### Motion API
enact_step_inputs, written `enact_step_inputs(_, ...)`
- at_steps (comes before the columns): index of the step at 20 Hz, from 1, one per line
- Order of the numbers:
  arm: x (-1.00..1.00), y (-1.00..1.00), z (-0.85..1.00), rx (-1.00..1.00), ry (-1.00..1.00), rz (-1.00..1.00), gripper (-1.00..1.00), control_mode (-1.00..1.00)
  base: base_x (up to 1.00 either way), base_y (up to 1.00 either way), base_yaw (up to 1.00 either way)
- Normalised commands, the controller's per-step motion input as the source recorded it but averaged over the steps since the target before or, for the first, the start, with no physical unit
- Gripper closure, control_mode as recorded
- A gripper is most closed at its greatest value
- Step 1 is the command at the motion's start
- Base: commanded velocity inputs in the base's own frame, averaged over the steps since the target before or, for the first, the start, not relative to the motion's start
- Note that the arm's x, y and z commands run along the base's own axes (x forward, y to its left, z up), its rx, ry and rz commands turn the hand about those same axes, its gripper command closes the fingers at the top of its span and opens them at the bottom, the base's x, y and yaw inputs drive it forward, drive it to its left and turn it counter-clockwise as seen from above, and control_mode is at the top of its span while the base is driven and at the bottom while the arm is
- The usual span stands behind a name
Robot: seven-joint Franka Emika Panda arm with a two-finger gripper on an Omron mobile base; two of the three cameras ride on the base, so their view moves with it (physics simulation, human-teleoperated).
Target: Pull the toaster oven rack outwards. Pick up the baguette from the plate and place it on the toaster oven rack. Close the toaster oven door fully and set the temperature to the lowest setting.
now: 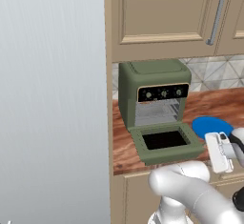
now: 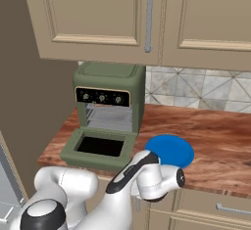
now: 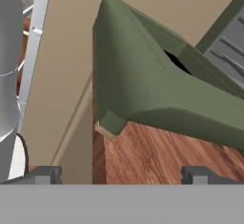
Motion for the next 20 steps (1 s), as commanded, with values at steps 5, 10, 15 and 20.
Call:
enact_step_inputs(5, 0.17, 0.18, -0.1, 0.0, 0.0, 0.0, -1.0, -1.0, 0.0, 0.0, 0.0)
enact_step_inputs(10, 0.15, 0.27, -0.01, 0.01, 0.0, 0.0, -1.0, -1.0, 0.0, 0.0, 0.0)
enact_step_inputs(15, 0.14, 0.31, 0.0, 0.02, -0.02, 0.0, -1.0, -1.0, 0.0, 0.0, 0.0)
enact_step_inputs(20, 0.14, 0.33, 0.0, 0.03, -0.02, -0.01, -1.0, -1.0, 0.0, 0.0, 0.0)
